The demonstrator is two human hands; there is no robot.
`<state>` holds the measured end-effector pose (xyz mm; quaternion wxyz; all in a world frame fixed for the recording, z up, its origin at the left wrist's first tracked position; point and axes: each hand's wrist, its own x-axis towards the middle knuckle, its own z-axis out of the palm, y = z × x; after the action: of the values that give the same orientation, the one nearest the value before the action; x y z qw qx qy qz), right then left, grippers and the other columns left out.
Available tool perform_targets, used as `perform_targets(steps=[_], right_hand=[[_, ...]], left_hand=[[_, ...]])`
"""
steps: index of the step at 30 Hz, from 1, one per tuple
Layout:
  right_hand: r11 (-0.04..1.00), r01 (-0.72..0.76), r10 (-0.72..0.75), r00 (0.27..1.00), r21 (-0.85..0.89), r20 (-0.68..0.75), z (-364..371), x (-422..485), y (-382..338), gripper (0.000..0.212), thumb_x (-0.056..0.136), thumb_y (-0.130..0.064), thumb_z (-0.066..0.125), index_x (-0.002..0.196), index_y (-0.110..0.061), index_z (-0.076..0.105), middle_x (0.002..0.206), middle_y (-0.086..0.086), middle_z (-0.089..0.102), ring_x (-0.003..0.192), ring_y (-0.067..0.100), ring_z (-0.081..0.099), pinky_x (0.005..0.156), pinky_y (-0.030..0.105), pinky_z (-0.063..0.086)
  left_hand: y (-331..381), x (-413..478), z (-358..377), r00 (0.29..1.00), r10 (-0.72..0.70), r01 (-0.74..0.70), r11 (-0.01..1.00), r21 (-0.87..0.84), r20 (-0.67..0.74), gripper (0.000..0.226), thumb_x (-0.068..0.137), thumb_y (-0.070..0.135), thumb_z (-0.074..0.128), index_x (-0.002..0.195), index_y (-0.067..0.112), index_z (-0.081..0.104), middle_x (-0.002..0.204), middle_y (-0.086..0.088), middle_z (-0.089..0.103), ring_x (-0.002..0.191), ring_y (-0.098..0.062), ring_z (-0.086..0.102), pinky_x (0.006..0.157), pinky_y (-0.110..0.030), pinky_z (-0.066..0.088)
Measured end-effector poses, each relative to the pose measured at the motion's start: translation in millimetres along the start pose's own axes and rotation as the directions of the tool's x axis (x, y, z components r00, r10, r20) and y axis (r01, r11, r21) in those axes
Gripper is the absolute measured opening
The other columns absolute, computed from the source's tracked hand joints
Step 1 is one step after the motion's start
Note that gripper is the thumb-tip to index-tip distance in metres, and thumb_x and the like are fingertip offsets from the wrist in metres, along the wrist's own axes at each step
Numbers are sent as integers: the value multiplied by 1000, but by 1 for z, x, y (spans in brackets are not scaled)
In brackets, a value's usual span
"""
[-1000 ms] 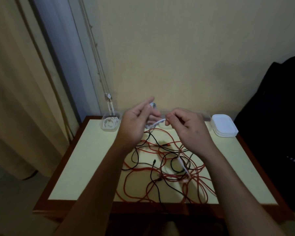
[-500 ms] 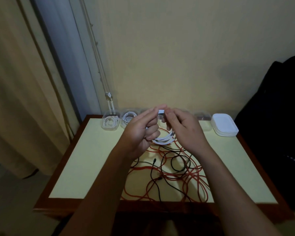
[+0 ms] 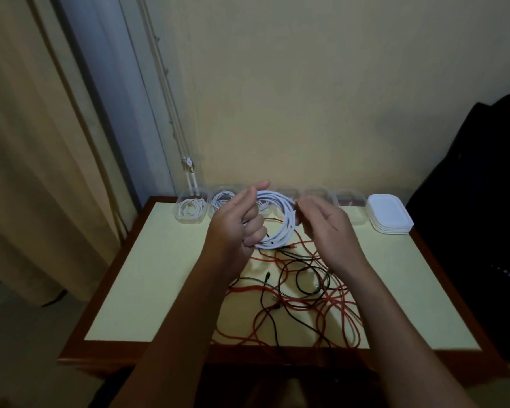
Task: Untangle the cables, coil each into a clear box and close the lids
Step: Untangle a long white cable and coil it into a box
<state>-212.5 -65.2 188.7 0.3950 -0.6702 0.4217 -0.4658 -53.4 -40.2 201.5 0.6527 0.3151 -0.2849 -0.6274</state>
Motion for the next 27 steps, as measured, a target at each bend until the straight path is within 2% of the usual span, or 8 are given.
perform_targets(steps=[4, 9, 12, 16, 19, 23, 25, 27], right_hand=[[978, 81, -89, 996, -193, -33, 4, -15, 23, 17, 101, -18, 58, 105, -25, 73, 81, -9, 68, 75, 8, 61, 65, 25, 46], [888, 144, -162, 987, -436, -5, 5, -32, 55, 12, 101, -22, 60, 100, -21, 72, 82, -14, 70, 79, 6, 65, 69, 24, 46], [781, 213, -259, 966, -587, 5, 3, -36, 73, 13, 98, -21, 62, 98, -18, 75, 87, -7, 72, 82, 19, 64, 73, 23, 40], [755, 176, -211, 977, -631, 20, 0, -43, 85, 24, 100, -16, 60, 121, -18, 71, 109, -3, 71, 101, 20, 64, 87, 30, 49], [773, 74, -77, 997, -630, 23, 1, -48, 90, 36, 102, -14, 54, 137, -16, 62, 119, 2, 70, 109, 20, 63, 90, 28, 48], [832, -62, 14, 996, -551, -91, -2, -47, 89, 27, 100, -10, 58, 118, -20, 74, 84, -4, 75, 74, 11, 66, 67, 10, 41], [912, -159, 91, 977, -378, -191, -2, -47, 84, 26, 100, -9, 56, 107, -22, 77, 79, -8, 76, 76, 6, 71, 75, 17, 51], [966, -256, 235, 935, -44, -265, 2, -48, 74, 27, 101, -6, 55, 101, -24, 75, 82, -3, 78, 80, 10, 75, 81, 28, 58]], left_hand=[[3, -2, -7, 999, -25, 23, 997, -76, -35, 26, 105, 20, 41, 116, 8, 61, 52, 7, 20, 35, -2, 17, 34, -17, 13], [10, -1, -16, 995, -31, 14, 985, -170, -94, 28, 107, 22, 40, 115, 8, 63, 50, 8, 22, 35, -2, 17, 35, -17, 14], [14, -2, -21, 995, -47, 24, 967, -253, -83, 29, 106, 23, 41, 115, 8, 64, 49, 8, 23, 34, -3, 18, 34, -17, 16], [14, -4, -20, 996, -43, 20, 967, -256, -84, 27, 106, 22, 42, 114, 9, 64, 48, 9, 23, 34, -3, 19, 33, -16, 18], [11, -4, -21, 995, -59, 34, 955, -295, -77, 27, 106, 21, 41, 112, 8, 64, 47, 9, 24, 36, -4, 14, 33, -16, 19], [5, -6, -22, 994, -98, 73, 937, -340, -55, 25, 96, 21, 48, 110, 9, 65, 47, 9, 24, 44, -7, 7, 31, -16, 22], [1, -7, -22, 990, -131, 107, 931, -349, -46, 24, 96, 21, 48, 110, 10, 64, 48, 9, 24, 44, -7, 7, 30, -16, 22], [-4, -8, -21, 986, -160, 133, 926, -352, -47, 23, 101, 21, 45, 110, 10, 63, 48, 8, 23, 44, -7, 7, 31, -16, 20]])
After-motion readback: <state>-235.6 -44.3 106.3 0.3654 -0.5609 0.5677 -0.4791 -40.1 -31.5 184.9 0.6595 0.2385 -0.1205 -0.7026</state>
